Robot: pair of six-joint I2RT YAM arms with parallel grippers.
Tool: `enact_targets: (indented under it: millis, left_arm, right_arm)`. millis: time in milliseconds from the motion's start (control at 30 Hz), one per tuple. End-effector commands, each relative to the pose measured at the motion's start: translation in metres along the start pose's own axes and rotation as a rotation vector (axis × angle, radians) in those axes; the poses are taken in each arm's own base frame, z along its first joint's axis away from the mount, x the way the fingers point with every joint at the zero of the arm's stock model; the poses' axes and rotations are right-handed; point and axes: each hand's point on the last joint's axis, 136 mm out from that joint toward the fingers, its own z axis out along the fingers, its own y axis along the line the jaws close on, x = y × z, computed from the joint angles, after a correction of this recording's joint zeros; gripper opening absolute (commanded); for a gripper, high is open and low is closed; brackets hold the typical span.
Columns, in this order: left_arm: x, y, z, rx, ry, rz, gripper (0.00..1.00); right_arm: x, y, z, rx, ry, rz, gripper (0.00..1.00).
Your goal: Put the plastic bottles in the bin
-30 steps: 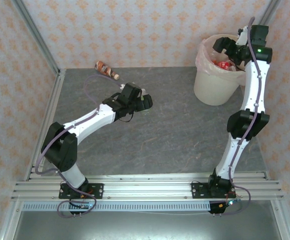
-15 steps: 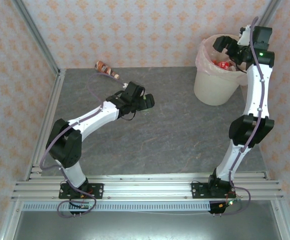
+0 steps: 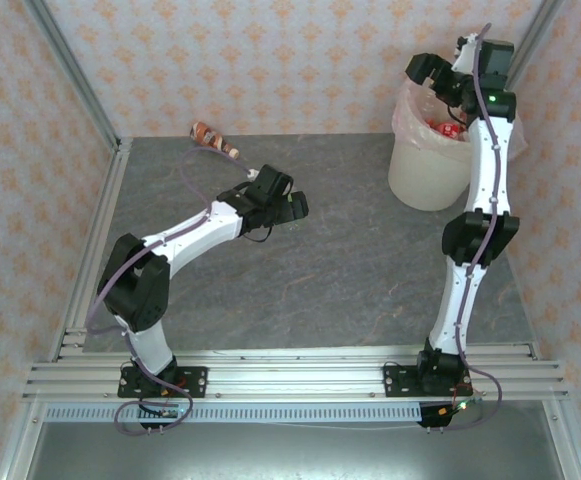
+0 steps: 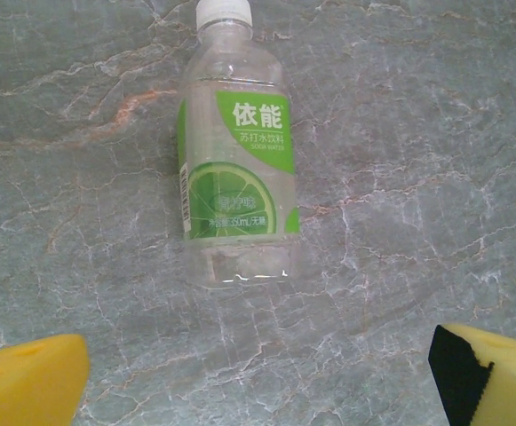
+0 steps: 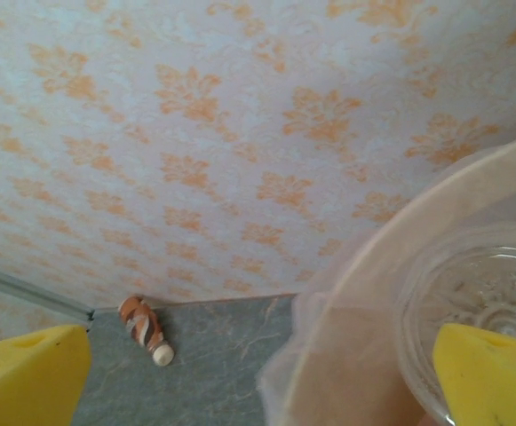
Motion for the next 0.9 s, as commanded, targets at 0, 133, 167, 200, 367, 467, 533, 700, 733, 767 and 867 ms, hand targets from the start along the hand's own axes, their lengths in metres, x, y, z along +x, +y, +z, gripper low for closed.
enact_targets:
  millis: [0,133,167,200,367,467,533,700,733,767,867]
  left_arm:
    - [-0.001,0.003,0.007,-0.057,-0.005,0.046,1.0]
    - [0.0,-0.001,0.019,-0.075,0.027,0.076,1.0]
    - [0.001,-0.002,0.022,-0.073,0.03,0.08,1.0]
    - [-0.001,-0.005,0.023,-0.068,0.026,0.083,1.0]
    - [0.002,0.001,0.043,-0.123,0.043,0.103,1.0]
    - [0.003,0.003,0.051,-0.15,0.054,0.128,1.0]
    - [0.002,0.004,0.057,-0.167,0.058,0.147,1.0]
    - [0.001,0.004,0.075,-0.202,0.067,0.183,1.0]
    - [0.001,0.004,0.078,-0.202,0.069,0.185,1.0]
    - [0.003,0.004,0.082,-0.206,0.074,0.187,1.0]
    - [0.007,0.007,0.092,-0.217,0.085,0.173,0.99]
  right_arm:
    - [0.001,-0.023,0.01,0.058,-0.01,0.045,0.99]
    - [-0.005,-0.016,0.004,0.052,-0.028,0.021,0.99]
    - [-0.008,-0.013,0.001,0.049,-0.036,0.009,0.99]
    - [-0.01,-0.009,-0.002,0.047,-0.041,-0.003,0.99]
    - [-0.017,0.012,-0.024,0.032,-0.046,-0.049,0.99]
    - [-0.014,0.028,-0.04,0.018,-0.027,-0.069,0.99]
    - [-0.01,0.039,-0.05,0.01,-0.008,-0.087,0.99]
    - [0.008,0.067,-0.075,-0.002,0.012,-0.165,0.99]
    - [0.011,0.069,-0.08,-0.001,0.005,-0.173,0.99]
    - [0.013,0.073,-0.085,-0.006,-0.012,-0.181,0.99]
    - [0.017,0.077,-0.104,0.008,-0.079,-0.194,0.99]
